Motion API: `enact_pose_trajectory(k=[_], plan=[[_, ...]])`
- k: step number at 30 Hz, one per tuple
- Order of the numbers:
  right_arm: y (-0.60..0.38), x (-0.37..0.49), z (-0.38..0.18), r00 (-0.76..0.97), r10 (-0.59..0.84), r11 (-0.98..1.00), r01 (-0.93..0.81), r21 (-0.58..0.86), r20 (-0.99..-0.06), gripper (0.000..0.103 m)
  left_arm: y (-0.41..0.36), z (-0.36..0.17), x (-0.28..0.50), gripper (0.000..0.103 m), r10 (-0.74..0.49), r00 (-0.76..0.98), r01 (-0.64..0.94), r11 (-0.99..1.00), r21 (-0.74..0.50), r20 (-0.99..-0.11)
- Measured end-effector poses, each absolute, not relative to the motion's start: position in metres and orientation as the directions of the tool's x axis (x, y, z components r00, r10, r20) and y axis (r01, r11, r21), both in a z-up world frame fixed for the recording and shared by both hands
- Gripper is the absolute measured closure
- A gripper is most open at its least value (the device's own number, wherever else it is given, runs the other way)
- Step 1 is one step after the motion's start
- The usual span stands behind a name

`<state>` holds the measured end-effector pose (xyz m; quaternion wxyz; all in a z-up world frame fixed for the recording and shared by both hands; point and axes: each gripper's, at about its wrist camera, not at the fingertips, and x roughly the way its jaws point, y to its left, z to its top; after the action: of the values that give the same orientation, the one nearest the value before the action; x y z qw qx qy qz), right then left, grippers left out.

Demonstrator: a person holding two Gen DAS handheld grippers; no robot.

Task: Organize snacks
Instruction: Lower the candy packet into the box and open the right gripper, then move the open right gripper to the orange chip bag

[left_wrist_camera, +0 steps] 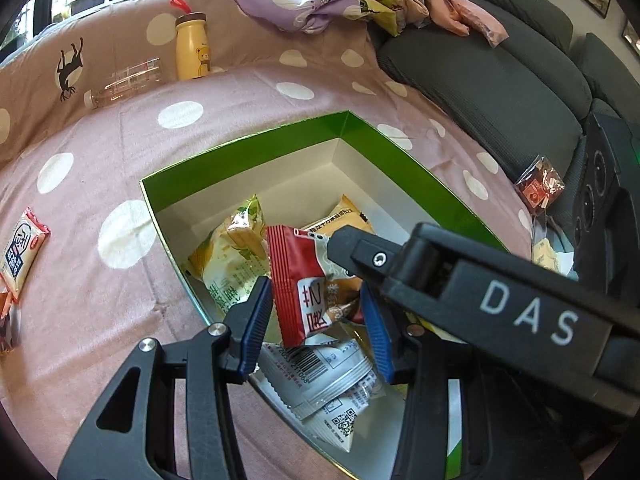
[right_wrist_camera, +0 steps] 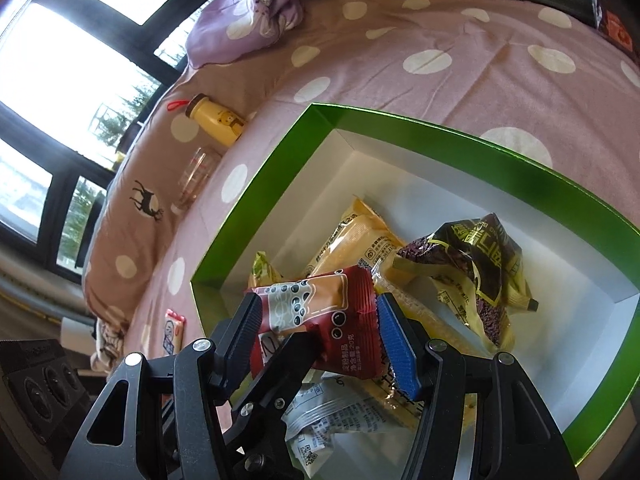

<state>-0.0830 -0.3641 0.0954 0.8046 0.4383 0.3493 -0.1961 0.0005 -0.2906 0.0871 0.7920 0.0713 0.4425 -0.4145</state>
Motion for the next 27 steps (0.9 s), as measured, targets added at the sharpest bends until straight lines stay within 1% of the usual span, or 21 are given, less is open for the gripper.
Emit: enact_pose_trajectory(k=[3, 4, 7, 8, 10, 12, 14, 16, 19, 24, 27], plan=[[-0.364, -0.084, 0.097, 0.671, -0.026, 0.543, 0.632, 0.553, -0.741, 0.041, -0.288, 0.088, 0.002, 0.056, -0.592, 0.260, 0.717, 0.648, -0.257, -0.763], [-0.364, -0.084, 0.098, 0.668, -0.041, 0.550, 0.636, 0.541, -0.743, 0.041, -0.285, 0.090, 0.001, 0.053, -0.598, 0.264, 0.719, 0.645, -0.259, -0.757], [-0.362, -0.085, 0.104, 0.665, -0.084, 0.558, 0.649, 0.518, -0.742, 0.040, -0.269, 0.103, -0.004, 0.040, -0.599, 0.332, 0.709, 0.668, -0.226, -0.728], [-0.361, -0.086, 0.106, 0.666, -0.095, 0.560, 0.650, 0.513, -0.740, 0.039, -0.264, 0.107, -0.006, 0.039, -0.600, 0.354, 0.705, 0.676, -0.217, -0.718], [-0.359, -0.086, 0.110, 0.677, -0.111, 0.567, 0.645, 0.513, -0.728, 0.032, -0.250, 0.116, -0.008, 0.037, -0.603, 0.378, 0.696, 0.685, -0.214, -0.703], [-0.354, -0.086, 0.114, 0.696, -0.115, 0.578, 0.627, 0.522, -0.709, 0.029, -0.229, 0.125, -0.009, 0.032, -0.611, 0.402, 0.679, 0.699, -0.225, -0.683], [-0.349, -0.085, 0.119, 0.714, -0.113, 0.591, 0.607, 0.531, -0.691, 0.025, -0.206, 0.132, -0.010, 0.021, -0.616, 0.431, 0.652, 0.718, -0.244, -0.660], [-0.342, -0.083, 0.124, 0.730, -0.119, 0.606, 0.591, 0.533, -0.673, 0.021, -0.182, 0.136, -0.009, 0.016, -0.604, 0.462, 0.614, 0.746, -0.257, -0.650], [-0.329, -0.076, 0.131, 0.739, -0.122, 0.645, 0.566, 0.513, -0.662, 0.020, -0.144, 0.137, -0.008, 0.014, -0.559, 0.516, 0.543, 0.800, -0.257, -0.649], [-0.299, -0.058, 0.139, 0.744, -0.110, 0.720, 0.517, 0.463, -0.659, 0.019, -0.079, 0.126, -0.013, 0.012, -0.424, 0.616, 0.390, 0.896, -0.210, -0.664], [-0.279, -0.049, 0.143, 0.747, -0.107, 0.764, 0.485, 0.427, -0.656, 0.019, -0.047, 0.113, -0.009, 0.012, -0.379, 0.625, 0.304, 0.923, -0.235, -0.682]])
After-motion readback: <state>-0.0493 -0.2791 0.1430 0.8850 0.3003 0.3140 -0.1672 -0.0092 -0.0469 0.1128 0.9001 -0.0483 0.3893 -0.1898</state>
